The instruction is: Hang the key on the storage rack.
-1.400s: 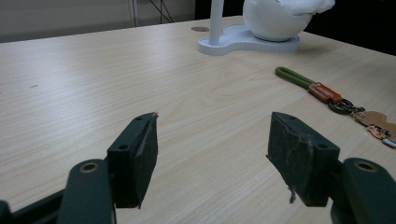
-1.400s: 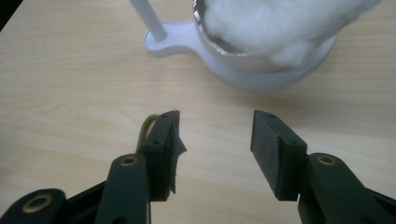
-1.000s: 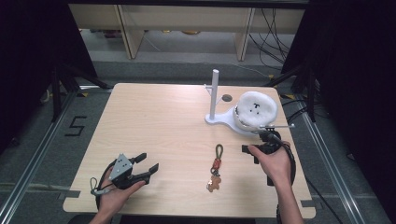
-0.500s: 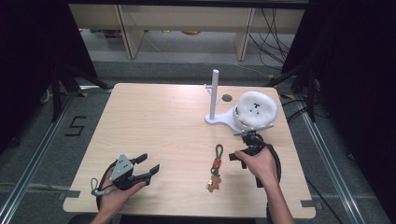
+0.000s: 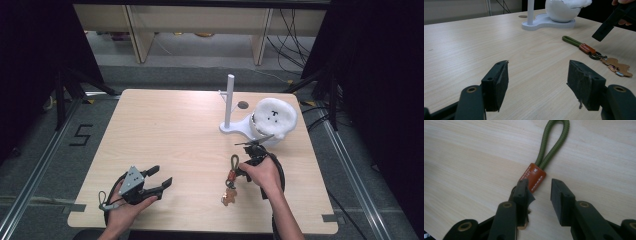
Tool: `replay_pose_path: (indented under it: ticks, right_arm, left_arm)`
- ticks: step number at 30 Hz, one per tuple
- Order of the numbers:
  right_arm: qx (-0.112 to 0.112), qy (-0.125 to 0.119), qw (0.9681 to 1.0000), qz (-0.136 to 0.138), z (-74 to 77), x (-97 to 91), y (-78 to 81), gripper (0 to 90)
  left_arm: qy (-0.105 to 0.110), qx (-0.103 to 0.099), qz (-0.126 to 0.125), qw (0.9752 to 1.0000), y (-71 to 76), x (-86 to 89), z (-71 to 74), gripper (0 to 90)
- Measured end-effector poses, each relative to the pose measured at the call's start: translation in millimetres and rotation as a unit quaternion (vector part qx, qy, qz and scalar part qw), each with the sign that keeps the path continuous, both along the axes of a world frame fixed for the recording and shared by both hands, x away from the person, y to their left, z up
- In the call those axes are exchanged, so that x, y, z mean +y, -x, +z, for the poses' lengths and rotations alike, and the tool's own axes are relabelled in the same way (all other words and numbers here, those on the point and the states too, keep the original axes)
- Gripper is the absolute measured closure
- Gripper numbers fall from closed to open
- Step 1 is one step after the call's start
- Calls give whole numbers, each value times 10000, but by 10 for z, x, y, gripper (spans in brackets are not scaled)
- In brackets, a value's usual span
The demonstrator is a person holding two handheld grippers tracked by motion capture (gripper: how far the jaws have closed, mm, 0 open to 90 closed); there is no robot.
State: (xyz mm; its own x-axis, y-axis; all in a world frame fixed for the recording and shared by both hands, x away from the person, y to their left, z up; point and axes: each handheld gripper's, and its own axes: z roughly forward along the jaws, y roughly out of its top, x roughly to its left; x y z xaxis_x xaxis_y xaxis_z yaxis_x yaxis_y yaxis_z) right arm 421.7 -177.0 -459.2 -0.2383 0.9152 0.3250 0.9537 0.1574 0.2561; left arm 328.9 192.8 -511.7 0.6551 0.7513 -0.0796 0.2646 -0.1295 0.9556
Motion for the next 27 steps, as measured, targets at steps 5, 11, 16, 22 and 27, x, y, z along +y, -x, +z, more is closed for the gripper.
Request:
replay_pose_path:
  ticks: [5, 11, 16, 22, 27]
  right_arm:
    - [297, -5, 9995, -90, -25, 96, -47, 659]
    - [371, 202, 9990, -177, -45, 191, -105, 631]
    - [384, 335, 9984, -233, -55, 221, -127, 612]
    - [142, 618, 9980, -73, -108, 246, -164, 591]
    - [196, 650, 9976, -129, -101, 274, -170, 581]
  left_arm:
    - [45, -20, -26, 10000, -8, -3, -12, 329]
    - [2, 6, 4, 10000, 2, 3, 0, 328]
    - [37, -8, -24, 10000, -6, 0, -8, 328]
    - [-1, 15, -1, 10000, 2, 6, -3, 328]
    - [-2, 13, -3, 10000, 1, 10, -3, 328]
